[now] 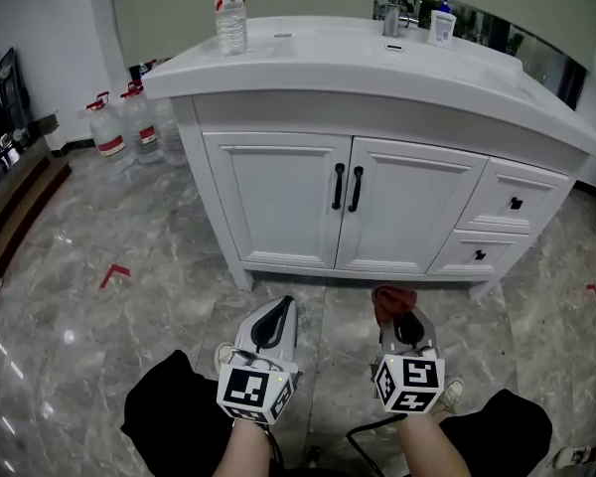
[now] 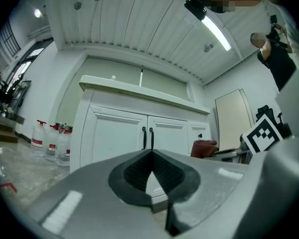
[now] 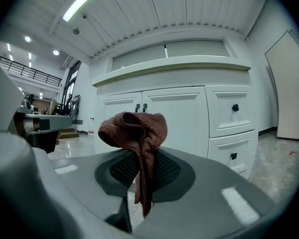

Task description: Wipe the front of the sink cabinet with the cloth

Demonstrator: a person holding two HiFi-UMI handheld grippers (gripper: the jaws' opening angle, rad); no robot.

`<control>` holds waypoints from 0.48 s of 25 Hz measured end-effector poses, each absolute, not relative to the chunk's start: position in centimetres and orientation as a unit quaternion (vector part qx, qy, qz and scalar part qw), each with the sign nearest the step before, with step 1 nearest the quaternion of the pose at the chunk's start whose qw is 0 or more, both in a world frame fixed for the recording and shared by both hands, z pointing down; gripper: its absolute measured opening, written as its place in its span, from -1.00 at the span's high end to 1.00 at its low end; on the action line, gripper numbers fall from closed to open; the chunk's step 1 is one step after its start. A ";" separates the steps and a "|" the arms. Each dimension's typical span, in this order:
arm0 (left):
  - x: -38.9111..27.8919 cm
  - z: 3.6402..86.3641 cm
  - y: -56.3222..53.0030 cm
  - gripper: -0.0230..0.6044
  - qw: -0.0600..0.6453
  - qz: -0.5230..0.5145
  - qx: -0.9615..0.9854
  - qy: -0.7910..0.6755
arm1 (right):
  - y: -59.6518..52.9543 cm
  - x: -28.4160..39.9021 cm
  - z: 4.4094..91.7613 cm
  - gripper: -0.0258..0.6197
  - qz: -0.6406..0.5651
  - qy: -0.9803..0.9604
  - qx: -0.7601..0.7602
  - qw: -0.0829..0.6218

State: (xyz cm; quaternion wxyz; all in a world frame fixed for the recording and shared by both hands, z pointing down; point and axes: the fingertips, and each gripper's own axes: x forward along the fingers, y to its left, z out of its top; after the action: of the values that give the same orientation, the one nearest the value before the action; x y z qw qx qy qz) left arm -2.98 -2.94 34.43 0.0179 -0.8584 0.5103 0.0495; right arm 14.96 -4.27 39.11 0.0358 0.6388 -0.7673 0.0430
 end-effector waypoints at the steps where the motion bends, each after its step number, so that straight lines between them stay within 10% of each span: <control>1: -3.0 34.4 -2.1 0.93 0.021 0.045 -0.861 0.506 | -3.5 14.6 39.0 0.64 0.042 -0.767 0.639 0.035; 12: -1.9 33.9 2.1 0.93 0.026 0.045 -0.882 0.469 | 0.9 12.2 39.0 0.65 0.045 -0.769 0.636 0.042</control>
State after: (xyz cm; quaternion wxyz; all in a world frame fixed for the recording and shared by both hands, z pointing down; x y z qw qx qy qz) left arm -1.92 2.06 33.90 0.0264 -0.8819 0.4686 0.0445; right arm 12.18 0.90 38.99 0.0416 0.6362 -0.7691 0.0445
